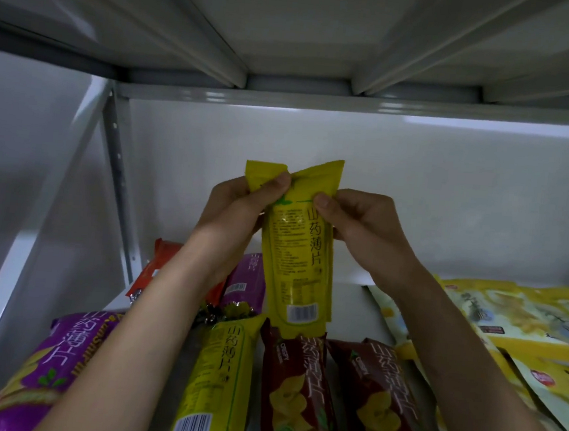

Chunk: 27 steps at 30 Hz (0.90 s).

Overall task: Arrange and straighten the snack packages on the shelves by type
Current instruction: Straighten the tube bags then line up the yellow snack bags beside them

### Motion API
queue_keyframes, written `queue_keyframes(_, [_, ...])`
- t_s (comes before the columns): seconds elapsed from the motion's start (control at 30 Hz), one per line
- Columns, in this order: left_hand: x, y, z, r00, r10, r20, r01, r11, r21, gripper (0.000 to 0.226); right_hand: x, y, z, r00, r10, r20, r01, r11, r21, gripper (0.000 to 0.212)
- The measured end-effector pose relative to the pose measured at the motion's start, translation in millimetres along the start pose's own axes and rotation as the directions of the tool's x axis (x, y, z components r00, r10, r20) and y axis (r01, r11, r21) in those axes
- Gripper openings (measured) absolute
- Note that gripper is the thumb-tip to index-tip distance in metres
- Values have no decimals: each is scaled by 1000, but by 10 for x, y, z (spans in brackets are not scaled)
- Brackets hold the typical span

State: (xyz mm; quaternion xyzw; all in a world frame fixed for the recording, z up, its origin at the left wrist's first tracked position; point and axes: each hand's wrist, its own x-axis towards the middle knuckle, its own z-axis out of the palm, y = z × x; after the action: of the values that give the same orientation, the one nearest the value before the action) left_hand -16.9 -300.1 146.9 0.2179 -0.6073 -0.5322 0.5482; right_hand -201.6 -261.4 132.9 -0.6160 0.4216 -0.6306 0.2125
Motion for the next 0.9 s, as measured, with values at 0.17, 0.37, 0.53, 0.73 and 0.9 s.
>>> queue_keyframes(0.17, [28, 10, -83, 996, 54, -78, -53, 999, 8, 17, -20, -63, 35, 989, 85, 121, -89, 996, 31, 34])
queue_keyframes(0.37, [17, -11, -49, 989, 83, -120, -80, 996, 35, 9, -36, -79, 76, 989, 46, 140, -46, 999, -6, 28])
queue_keyframes(0.53, [0, -38, -8, 988, 59, -142, -55, 998, 29, 10, -5, -36, 19, 996, 28, 87, -23, 998, -63, 7])
queue_keyframes(0.73, [-12, -6, 24, 1000, -22, -16, 21, 999, -45, 31, -4, -52, 20, 999, 44, 21, -42, 997, -61, 42])
queue_keyframes(0.9, [-17, -17, -28, 1000, 20, -6, -20, 1000, -5, 33, -32, -143, -18, 991, 104, 83, -103, 995, -6, 53])
